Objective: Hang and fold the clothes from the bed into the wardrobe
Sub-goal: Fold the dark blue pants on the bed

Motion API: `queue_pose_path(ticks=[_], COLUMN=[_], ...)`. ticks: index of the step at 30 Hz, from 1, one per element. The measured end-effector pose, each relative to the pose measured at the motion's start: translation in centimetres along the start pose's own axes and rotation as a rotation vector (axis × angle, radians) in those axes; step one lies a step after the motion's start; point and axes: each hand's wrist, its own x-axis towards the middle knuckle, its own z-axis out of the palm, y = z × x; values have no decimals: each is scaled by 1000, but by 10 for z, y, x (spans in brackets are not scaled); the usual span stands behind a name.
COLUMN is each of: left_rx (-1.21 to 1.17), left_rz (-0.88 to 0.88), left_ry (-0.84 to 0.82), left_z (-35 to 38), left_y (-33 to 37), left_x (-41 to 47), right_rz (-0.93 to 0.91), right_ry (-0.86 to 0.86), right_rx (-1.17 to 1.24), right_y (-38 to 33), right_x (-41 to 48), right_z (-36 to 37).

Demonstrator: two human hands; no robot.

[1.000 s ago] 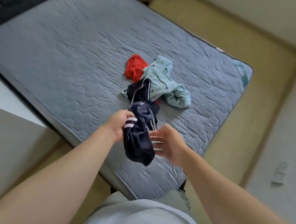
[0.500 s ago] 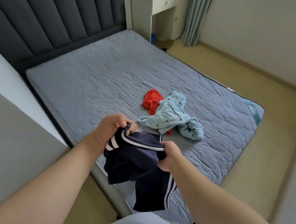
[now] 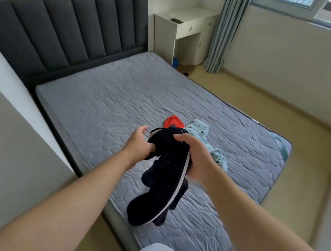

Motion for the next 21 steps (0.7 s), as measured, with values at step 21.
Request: queue_pose_path(ticks=[21], left_rx=[424], left_rz=[451], left_ry=[-430], left_z=[11], left_y=[100], left_x=[6], right_rz=[-524], right_ry=[342], right_rx=[-1141], right_y=[-73], right_x=[-41], right_z=[-41])
